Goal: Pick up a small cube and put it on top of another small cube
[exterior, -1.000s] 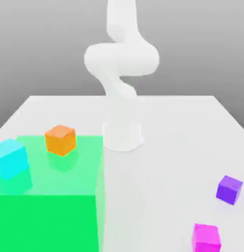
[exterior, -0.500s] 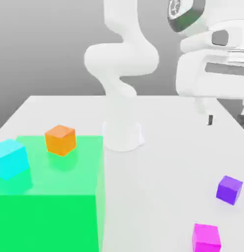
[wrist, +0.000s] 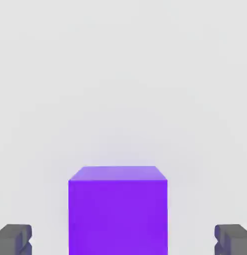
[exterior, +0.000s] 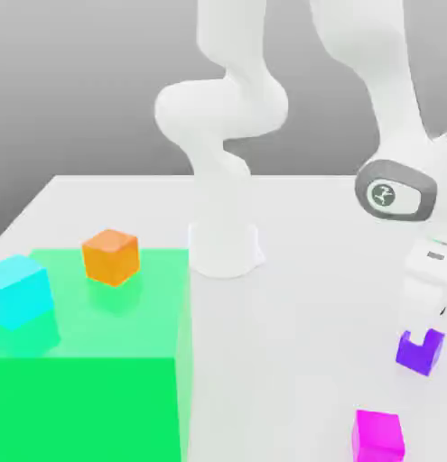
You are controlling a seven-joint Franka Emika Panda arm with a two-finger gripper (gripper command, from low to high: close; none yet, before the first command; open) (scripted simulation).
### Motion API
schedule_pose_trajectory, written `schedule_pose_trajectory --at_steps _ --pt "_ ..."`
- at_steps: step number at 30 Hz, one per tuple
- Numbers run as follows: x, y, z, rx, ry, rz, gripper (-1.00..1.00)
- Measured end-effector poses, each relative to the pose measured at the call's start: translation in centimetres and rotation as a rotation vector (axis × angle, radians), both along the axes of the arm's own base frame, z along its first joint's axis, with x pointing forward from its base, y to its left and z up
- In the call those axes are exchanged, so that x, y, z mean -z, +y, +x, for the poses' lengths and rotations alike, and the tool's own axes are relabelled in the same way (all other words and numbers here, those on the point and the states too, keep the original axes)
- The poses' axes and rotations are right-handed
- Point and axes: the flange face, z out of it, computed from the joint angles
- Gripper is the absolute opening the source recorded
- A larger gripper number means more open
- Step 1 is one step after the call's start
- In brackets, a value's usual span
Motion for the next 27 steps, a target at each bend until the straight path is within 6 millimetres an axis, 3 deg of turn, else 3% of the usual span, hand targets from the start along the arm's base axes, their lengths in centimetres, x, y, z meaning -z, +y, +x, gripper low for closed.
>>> schedule_pose_trajectory --at_steps 1,2,9,15,16,19,22,25,27 --pt "1.0 -0.1 -0.1 -0.001 0.001 -0.002 0.00" --pt "1.8 -0.1 -0.1 -0.002 0.001 -0.003 -1.00" --pt "1.8 -0.1 -0.2 -0.003 0.000 -0.003 -1.00" --pt "-3.5 -0.1 -0.1 -0.002 0.000 -0.002 -1.00" --pt "-4.3 -0.7 0.7 0.030 -0.002 -0.009 -1.00" --pt "-7.1 -5.5 7.1 0.289 -0.021 -0.043 -1.00" --pt "-10.0 -11.7 12.4 0.556 -0.031 -0.065 -1.00" --pt "-13.5 -21.3 17.0 0.882 -0.033 -0.078 -1.00" --pt "-16.3 -28.2 18.9 1.105 -0.031 -0.079 -1.00"
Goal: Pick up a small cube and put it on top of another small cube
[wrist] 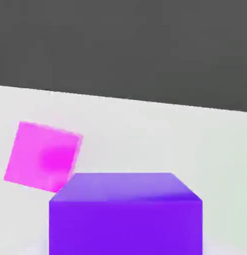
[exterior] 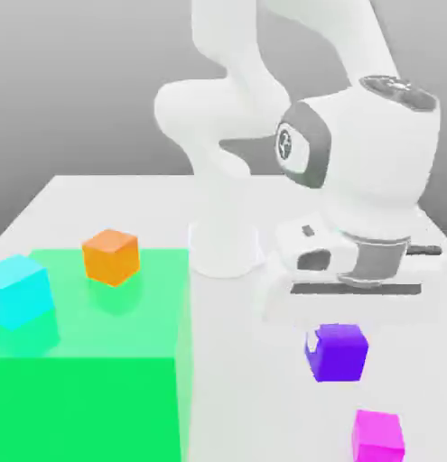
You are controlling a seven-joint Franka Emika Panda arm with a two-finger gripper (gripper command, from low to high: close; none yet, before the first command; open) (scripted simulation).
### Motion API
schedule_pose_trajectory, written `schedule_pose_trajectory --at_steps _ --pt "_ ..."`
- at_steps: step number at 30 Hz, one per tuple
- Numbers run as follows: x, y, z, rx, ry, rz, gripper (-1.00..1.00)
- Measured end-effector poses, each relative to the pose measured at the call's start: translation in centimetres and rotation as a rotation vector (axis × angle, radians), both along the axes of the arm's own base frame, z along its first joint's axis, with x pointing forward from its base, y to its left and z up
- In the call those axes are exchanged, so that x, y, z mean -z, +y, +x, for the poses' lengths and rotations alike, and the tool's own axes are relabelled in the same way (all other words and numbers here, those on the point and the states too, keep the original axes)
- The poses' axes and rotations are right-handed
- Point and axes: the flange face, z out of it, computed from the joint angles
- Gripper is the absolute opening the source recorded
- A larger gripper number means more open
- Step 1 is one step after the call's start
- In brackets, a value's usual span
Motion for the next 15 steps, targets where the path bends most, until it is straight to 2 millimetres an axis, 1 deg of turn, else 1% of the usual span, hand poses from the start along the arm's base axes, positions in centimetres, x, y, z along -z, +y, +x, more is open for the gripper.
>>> schedule_pose_trajectory --at_steps 1,2,3,4,5,7,8,9,10,11,15 --pt "-1.5 -3.4 0.5 0.110 -0.004 0.003 -1.00" --pt "-3.1 -4.9 0.8 0.182 -0.008 0.007 -1.00" --pt "-4.6 -4.3 1.0 0.209 -0.012 0.013 -1.00" --pt "-5.8 -6.9 0.9 0.291 -0.016 0.019 -1.00" --pt "-7.1 -10.7 0.5 0.399 -0.020 0.026 -1.00" --pt "-9.7 -17.7 -0.9 0.610 -0.030 0.044 -1.00" --pt "-10.5 -20.9 -1.7 0.716 -0.035 0.053 -1.00" --pt "-10.6 -24.1 -2.6 0.823 -0.040 0.062 -1.00" --pt "-9.8 -25.5 -2.9 0.880 -0.043 0.068 -1.00" --pt "-9.4 -25.9 -3.0 0.902 -0.045 0.071 1.00" --pt "-9.4 -25.8 -2.9 0.900 -0.045 0.071 1.00"
